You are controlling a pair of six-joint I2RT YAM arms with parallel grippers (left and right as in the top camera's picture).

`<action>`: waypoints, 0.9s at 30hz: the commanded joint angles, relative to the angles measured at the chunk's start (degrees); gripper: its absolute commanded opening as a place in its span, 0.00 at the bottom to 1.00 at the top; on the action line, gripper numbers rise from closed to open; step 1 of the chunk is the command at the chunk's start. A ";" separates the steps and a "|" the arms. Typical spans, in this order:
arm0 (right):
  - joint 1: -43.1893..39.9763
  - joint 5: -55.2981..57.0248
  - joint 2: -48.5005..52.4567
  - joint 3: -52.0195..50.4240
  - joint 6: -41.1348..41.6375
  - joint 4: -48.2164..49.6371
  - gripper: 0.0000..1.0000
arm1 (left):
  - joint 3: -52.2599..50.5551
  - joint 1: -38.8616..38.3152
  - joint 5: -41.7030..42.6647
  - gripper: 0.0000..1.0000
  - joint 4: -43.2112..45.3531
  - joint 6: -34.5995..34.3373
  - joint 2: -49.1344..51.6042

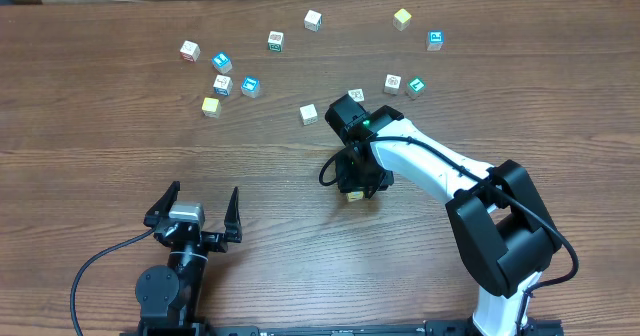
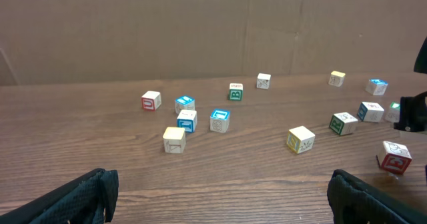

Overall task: Form a horizontal line
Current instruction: 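Lower the yellow block onto the table and open the right gripper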

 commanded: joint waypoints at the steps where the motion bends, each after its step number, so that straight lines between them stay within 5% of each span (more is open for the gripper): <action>1: -0.20 0.28 0.39 -0.20 -0.11 -0.57 0.44 | -0.20 0.42 -0.22 1.00 -0.15 1.29 -0.57; 8: -0.20 0.28 0.39 -0.20 -0.09 -0.66 0.29 | -0.20 0.42 -0.22 0.99 -0.15 1.29 -0.57; 23: -0.20 0.52 0.39 -0.20 -0.11 1.05 0.29 | -0.20 0.42 -0.22 1.00 -0.15 1.29 -0.57; 27: -0.20 0.52 0.39 -0.20 -0.11 1.07 0.37 | -0.20 0.42 -0.22 1.00 -0.15 1.29 -0.57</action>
